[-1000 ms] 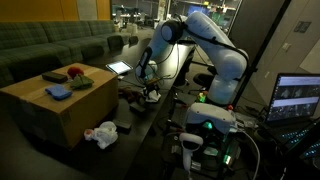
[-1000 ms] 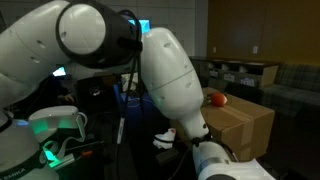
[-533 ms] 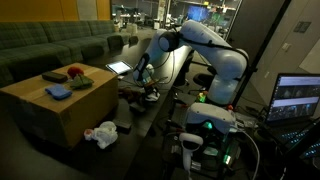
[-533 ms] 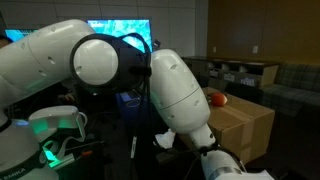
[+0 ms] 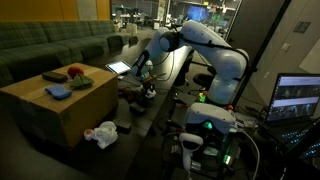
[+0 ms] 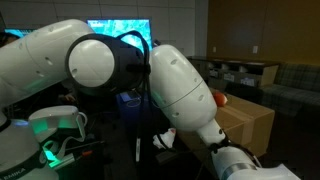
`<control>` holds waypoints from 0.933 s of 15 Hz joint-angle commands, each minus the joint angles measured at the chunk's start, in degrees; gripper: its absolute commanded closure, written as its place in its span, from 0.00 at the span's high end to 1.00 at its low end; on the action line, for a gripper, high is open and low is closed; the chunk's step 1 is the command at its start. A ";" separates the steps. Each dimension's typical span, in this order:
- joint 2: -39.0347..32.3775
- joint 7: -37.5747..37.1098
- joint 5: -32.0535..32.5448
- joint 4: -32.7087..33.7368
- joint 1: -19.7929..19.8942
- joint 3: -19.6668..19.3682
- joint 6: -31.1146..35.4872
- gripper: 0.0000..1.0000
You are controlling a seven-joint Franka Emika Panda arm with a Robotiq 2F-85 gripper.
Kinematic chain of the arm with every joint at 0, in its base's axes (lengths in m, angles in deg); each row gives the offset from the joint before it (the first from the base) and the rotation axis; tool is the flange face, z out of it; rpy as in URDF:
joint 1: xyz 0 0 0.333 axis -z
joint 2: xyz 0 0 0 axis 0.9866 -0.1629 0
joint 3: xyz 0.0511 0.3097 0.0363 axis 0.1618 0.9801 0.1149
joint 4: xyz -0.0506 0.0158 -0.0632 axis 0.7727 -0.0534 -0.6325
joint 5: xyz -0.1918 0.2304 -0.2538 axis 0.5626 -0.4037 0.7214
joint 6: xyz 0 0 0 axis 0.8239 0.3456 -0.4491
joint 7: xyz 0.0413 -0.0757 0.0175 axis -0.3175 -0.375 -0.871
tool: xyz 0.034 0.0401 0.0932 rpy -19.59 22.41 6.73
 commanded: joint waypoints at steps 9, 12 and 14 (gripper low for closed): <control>16.57 0.41 0.72 -8.49 -4.20 0.08 -1.62 0.04; 23.94 -1.19 1.36 -11.57 -6.75 -0.31 -4.67 0.04; 29.11 -2.78 2.30 -13.84 -8.72 -0.67 -6.36 0.04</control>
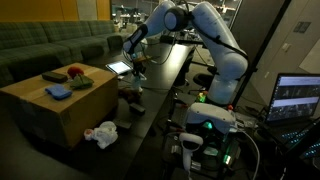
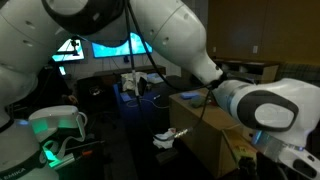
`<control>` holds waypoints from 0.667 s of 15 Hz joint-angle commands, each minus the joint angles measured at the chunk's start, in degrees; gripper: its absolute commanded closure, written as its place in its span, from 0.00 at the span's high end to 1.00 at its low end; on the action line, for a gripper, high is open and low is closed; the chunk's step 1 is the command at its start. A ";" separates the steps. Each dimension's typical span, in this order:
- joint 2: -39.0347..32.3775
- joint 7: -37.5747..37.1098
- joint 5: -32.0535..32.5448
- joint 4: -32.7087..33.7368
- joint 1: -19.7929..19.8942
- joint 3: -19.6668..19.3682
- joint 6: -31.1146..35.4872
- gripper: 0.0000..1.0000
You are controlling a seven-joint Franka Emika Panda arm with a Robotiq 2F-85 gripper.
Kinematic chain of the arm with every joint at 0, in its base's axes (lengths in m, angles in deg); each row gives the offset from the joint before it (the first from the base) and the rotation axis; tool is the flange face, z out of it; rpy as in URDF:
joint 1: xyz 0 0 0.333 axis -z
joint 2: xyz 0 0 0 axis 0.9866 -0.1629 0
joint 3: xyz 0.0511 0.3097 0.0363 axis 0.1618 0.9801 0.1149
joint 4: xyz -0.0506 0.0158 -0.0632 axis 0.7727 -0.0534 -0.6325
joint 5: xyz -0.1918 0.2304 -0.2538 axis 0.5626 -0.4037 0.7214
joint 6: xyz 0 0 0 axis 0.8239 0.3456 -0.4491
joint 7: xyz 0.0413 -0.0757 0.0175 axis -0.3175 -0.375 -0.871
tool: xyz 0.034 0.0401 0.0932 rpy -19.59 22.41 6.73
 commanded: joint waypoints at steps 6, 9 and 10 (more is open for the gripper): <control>21.79 -8.49 8.96 -8.42 -9.06 -0.30 -4.98 0.04; 29.48 -12.94 12.52 -12.20 -13.02 1.00 -3.57 0.04; 30.95 -15.23 13.98 -12.44 -14.78 1.65 -3.06 0.04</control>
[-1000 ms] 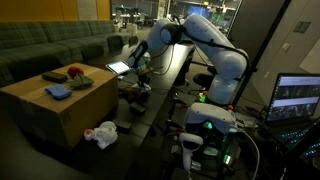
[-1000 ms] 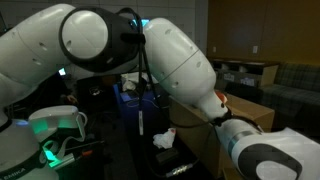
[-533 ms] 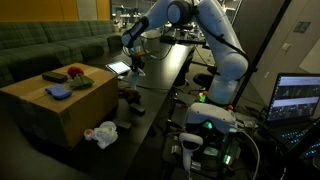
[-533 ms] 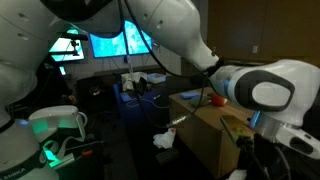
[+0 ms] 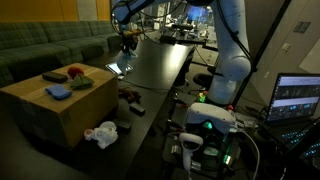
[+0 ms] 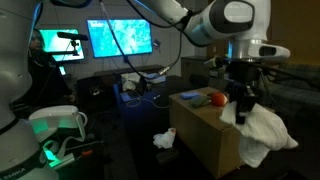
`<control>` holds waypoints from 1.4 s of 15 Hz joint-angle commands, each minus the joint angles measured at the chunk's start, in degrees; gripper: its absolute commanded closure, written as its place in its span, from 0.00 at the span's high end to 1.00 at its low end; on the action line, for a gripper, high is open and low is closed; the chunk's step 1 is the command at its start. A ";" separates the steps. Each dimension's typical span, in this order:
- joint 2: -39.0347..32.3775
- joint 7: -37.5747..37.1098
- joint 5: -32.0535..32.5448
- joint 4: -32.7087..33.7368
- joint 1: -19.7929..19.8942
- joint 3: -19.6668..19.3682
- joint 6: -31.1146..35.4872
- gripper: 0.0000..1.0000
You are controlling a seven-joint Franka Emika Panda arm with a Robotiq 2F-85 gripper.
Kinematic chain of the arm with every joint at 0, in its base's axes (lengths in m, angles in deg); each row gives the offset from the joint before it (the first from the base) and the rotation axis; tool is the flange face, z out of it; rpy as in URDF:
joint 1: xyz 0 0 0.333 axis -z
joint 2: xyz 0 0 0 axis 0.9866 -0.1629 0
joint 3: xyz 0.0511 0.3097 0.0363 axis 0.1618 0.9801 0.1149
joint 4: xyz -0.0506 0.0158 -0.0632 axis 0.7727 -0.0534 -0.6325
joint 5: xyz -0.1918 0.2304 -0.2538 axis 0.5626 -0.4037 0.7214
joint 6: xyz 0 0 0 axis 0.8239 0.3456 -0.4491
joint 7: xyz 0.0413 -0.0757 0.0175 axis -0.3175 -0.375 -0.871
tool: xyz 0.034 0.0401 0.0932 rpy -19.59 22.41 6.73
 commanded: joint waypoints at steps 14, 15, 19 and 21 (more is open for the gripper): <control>-8.11 -7.48 4.60 11.20 -7.38 7.92 9.76 0.04; -10.64 -6.77 4.35 12.98 -7.43 7.95 11.17 0.04; -17.57 -3.27 3.35 19.29 -7.29 8.01 13.14 0.04; -20.04 -1.65 2.81 21.90 -7.26 8.00 12.88 0.04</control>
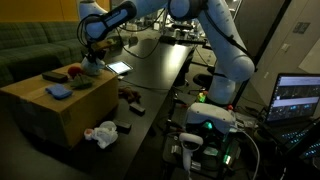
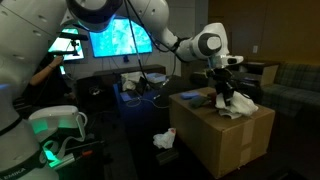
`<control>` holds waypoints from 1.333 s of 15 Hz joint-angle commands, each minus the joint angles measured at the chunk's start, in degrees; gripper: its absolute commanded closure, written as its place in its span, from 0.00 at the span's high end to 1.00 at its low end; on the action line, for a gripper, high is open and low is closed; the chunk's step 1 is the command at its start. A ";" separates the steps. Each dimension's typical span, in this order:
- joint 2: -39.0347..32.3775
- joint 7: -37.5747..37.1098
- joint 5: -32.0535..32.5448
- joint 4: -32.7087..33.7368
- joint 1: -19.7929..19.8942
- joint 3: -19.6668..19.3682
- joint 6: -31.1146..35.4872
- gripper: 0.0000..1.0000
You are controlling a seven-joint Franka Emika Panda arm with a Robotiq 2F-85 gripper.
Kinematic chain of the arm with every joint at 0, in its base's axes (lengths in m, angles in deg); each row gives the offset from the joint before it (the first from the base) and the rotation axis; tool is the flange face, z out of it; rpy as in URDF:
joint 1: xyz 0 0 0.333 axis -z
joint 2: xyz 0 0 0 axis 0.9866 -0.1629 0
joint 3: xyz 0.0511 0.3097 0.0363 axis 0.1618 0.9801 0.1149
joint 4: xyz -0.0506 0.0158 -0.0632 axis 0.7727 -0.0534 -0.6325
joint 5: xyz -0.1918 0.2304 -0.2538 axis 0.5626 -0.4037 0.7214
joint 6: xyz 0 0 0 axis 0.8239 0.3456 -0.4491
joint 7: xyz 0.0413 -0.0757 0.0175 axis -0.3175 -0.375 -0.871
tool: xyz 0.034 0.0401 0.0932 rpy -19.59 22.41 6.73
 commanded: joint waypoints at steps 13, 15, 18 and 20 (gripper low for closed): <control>-4.70 12.66 -3.34 16.45 -0.79 1.73 -12.30 1.00; -5.23 13.08 -3.53 18.39 -1.25 2.25 -11.70 1.00; -6.82 13.98 -4.17 21.51 -1.87 3.53 -11.52 1.00; -8.10 14.78 -4.46 23.27 -2.20 4.36 -11.80 1.00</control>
